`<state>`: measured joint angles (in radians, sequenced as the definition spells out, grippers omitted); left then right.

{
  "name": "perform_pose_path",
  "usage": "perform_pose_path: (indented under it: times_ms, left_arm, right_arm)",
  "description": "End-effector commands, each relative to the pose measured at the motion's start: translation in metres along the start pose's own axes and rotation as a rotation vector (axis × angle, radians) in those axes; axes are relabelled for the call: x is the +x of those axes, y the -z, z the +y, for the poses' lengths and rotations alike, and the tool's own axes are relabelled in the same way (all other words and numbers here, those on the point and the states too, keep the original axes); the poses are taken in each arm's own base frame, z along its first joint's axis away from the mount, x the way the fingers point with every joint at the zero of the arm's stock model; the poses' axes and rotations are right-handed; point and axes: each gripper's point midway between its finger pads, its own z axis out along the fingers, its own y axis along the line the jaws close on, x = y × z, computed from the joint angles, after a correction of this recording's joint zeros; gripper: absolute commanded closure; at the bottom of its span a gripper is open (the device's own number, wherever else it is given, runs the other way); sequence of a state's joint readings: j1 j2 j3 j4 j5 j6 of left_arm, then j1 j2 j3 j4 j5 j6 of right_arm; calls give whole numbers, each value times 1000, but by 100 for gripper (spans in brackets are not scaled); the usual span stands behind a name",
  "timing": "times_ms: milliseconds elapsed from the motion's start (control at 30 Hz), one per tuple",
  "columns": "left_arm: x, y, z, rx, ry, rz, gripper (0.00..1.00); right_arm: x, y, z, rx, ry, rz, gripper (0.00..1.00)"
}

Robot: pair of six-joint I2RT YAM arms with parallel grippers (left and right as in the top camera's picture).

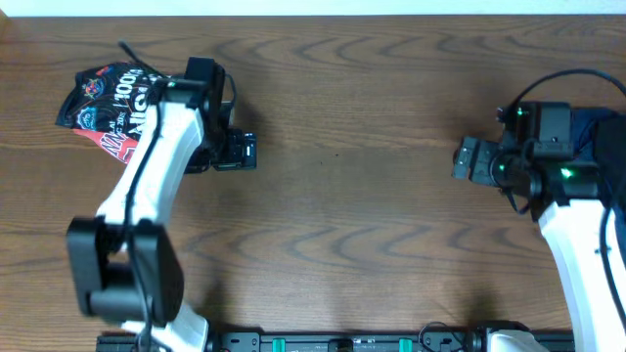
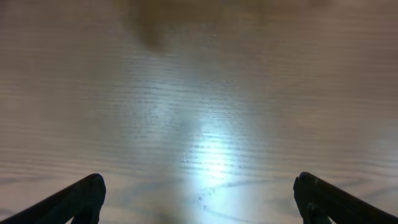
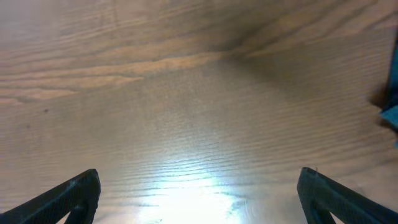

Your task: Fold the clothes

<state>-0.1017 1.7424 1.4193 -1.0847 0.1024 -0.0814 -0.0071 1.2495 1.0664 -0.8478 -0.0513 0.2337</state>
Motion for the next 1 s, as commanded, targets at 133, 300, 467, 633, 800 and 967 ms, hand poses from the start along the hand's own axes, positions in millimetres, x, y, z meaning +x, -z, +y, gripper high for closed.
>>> perform_pose_path:
  times_ms: [133,300,467,633,800,967]
  left_arm:
    - [19,75,-4,72,-6,-351,2]
    - [39,117,-6,133,-37,-697,2]
    - [64,144,-3,186,-37,-990,2]
    - [88,158,0,203,-43,-1088,2]
    - [98,156,2,201,-42,-1079,2]
    - [102,147,3,194,-39,-1036,2]
  right_arm:
    - [23,17,-5,-13,28,-125,1]
    - [48,24,-5,3,115,-313,1]
    - [72,27,-10,-4,105,-432,1]
    - [90,16,-13,-19,112,-410,1]
    - [113,5,-22,14,124,-309,1]
    - [132,-1,-30,42,132,-226,1]
